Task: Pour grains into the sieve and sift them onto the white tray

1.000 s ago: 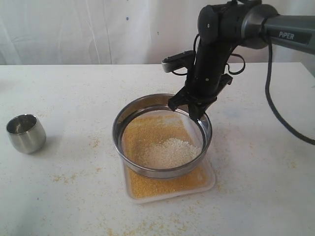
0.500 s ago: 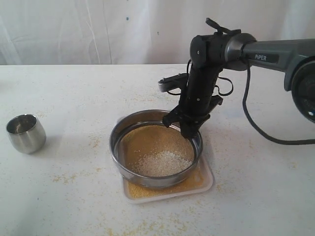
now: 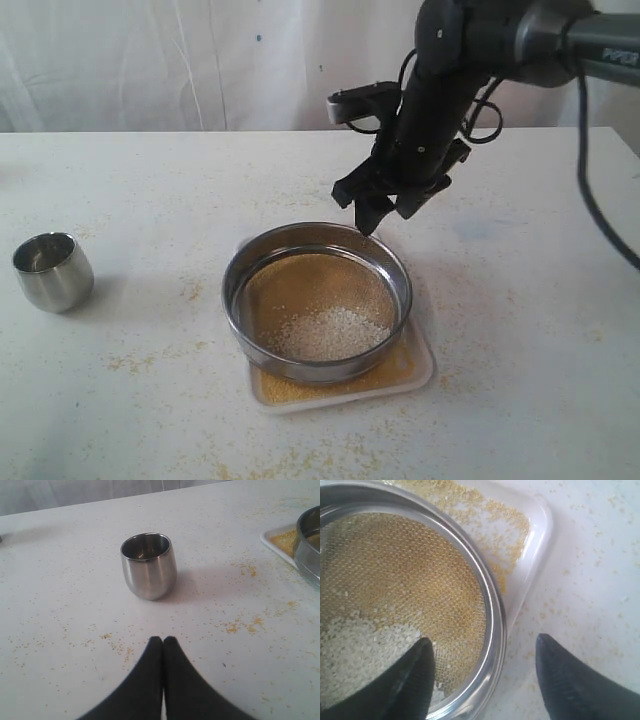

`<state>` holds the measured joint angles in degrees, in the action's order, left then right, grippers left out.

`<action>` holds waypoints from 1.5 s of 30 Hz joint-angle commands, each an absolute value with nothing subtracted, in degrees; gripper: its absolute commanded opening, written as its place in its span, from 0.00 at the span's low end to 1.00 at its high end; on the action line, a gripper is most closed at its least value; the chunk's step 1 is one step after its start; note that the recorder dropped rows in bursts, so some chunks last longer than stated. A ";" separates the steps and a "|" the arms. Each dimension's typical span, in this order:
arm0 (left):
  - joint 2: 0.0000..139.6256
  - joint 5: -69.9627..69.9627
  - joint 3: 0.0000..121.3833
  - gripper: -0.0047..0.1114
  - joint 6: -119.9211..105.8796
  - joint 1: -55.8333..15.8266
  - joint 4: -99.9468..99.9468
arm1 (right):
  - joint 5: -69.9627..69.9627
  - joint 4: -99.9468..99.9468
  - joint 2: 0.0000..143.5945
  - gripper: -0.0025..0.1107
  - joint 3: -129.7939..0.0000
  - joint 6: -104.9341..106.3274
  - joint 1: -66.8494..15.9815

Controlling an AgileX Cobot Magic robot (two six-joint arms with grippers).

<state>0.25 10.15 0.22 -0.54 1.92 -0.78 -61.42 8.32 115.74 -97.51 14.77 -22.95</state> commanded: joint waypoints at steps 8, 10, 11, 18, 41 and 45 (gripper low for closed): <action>0.00 10.01 0.00 0.04 -0.50 2.03 -1.46 | -42.18 13.03 84.64 0.17 -62.62 15.70 -22.86; 0.00 10.01 0.00 0.04 -0.50 2.03 -1.46 | -37.98 14.39 77.76 0.09 -56.04 15.70 -22.86; 0.00 10.01 0.00 0.04 -0.50 2.03 -1.46 | -35.99 15.15 73.83 0.05 -52.56 15.70 -22.86; 0.00 10.01 0.00 0.04 -0.50 2.03 -1.46 | -29.19 18.55 48.98 0.02 -35.03 14.45 -22.86; 0.00 10.01 0.00 0.04 -0.50 2.03 -1.46 | -24.73 17.99 26.73 0.02 -29.47 12.82 -22.86; 0.00 10.01 0.00 0.04 -0.50 2.03 -1.46 | -16.14 16.31 22.73 0.02 -22.78 12.82 -22.86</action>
